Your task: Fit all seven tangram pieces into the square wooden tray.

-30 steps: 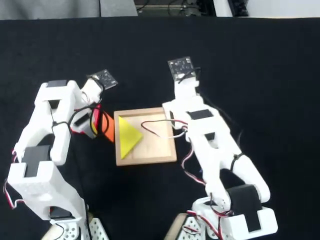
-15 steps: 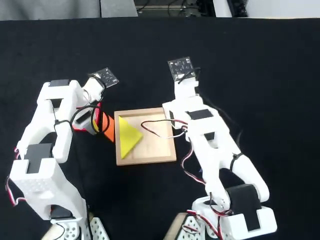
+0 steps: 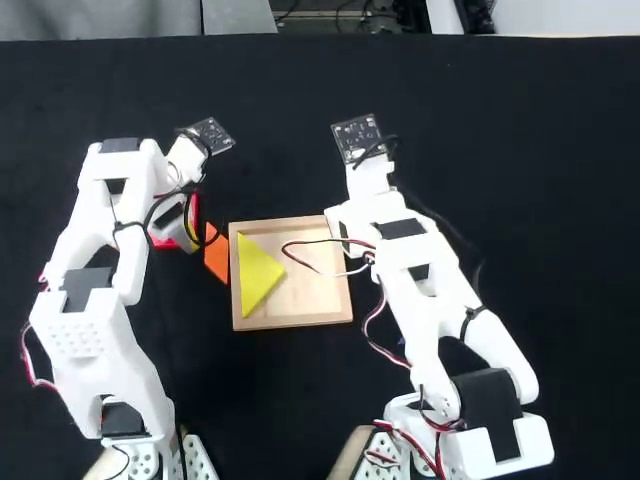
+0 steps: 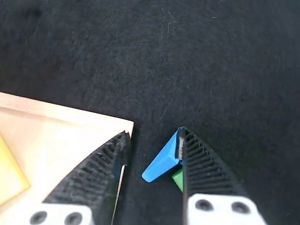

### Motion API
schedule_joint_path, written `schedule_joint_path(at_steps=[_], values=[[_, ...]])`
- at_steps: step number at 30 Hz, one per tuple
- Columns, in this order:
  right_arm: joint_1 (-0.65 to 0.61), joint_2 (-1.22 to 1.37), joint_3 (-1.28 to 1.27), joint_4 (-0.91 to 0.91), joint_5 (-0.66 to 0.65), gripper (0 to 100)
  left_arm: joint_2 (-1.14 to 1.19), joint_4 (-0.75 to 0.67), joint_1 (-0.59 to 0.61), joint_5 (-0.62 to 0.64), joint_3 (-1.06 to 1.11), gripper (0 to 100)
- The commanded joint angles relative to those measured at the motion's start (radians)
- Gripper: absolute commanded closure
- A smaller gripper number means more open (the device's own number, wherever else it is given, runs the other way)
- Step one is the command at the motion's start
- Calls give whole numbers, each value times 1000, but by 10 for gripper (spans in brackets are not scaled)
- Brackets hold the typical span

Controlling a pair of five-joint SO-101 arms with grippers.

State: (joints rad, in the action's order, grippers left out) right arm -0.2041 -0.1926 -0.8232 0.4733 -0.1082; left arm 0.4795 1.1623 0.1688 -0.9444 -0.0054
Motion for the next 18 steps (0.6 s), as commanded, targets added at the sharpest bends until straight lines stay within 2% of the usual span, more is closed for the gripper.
schedule_joint_path(at_steps=[1,5,9,18], values=[[5,-4,4,-18,-15,829,8,132,-4,-5,-82,720],[5,-4,4,-18,-17,828,9,170,-4,-35,-150,755],[5,-4,4,-18,-17,828,9,195,-7,41,-163,758],[5,-4,4,-18,-17,828,9,241,-48,54,-156,734]])
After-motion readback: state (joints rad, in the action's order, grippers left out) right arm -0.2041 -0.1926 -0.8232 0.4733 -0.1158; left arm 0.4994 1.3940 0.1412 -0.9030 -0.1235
